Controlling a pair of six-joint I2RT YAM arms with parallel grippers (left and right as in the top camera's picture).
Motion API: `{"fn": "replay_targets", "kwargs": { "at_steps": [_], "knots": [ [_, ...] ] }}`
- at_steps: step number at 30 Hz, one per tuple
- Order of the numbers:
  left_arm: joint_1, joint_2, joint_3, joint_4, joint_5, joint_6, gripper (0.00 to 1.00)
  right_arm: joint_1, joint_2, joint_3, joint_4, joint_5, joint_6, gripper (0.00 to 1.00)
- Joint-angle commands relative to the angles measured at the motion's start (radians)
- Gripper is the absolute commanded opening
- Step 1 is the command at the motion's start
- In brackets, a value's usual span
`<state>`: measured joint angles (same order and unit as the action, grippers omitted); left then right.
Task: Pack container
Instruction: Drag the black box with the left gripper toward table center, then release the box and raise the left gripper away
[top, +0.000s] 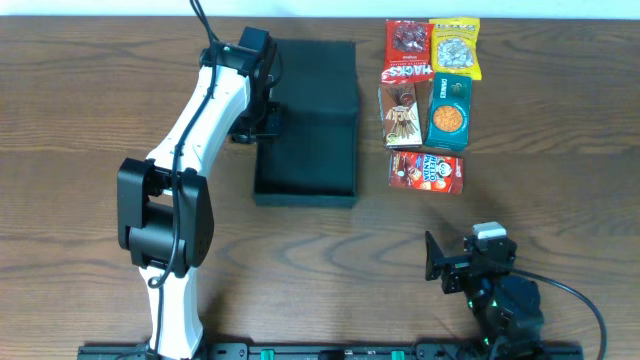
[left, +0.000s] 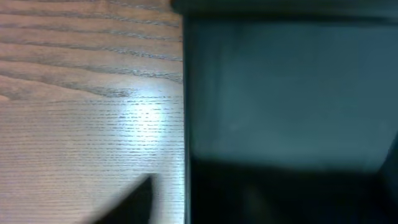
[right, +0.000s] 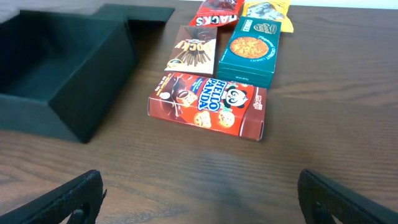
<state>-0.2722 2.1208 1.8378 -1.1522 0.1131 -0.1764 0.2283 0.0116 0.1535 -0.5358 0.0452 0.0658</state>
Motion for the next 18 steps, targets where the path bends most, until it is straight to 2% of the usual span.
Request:
{"fn": "replay_targets", "kwargs": {
  "at_steps": [1,3,7,14,18],
  "knots": [
    [0.002,0.004,0.008,-0.005,0.011,-0.015,0.85,-0.005,-0.006,-0.009,-0.002,0.011,-0.015,0.99],
    [0.002,0.004,0.008,-0.002,0.011,-0.016,0.94,-0.005,-0.006,-0.009,-0.003,0.010,-0.015,0.99],
    [0.002,0.004,0.009,0.006,0.037,-0.058,0.92,-0.005,-0.006,-0.009,-0.003,0.011,-0.015,0.99],
    [0.003,0.004,0.008,0.011,0.056,-0.086,0.54,-0.005,-0.006,-0.009,-0.003,0.011,-0.015,0.99],
    [0.003,0.006,-0.028,0.043,0.003,-0.085,0.44,-0.005,-0.006,-0.009,-0.003,0.011,-0.015,0.99]
  ]
}}
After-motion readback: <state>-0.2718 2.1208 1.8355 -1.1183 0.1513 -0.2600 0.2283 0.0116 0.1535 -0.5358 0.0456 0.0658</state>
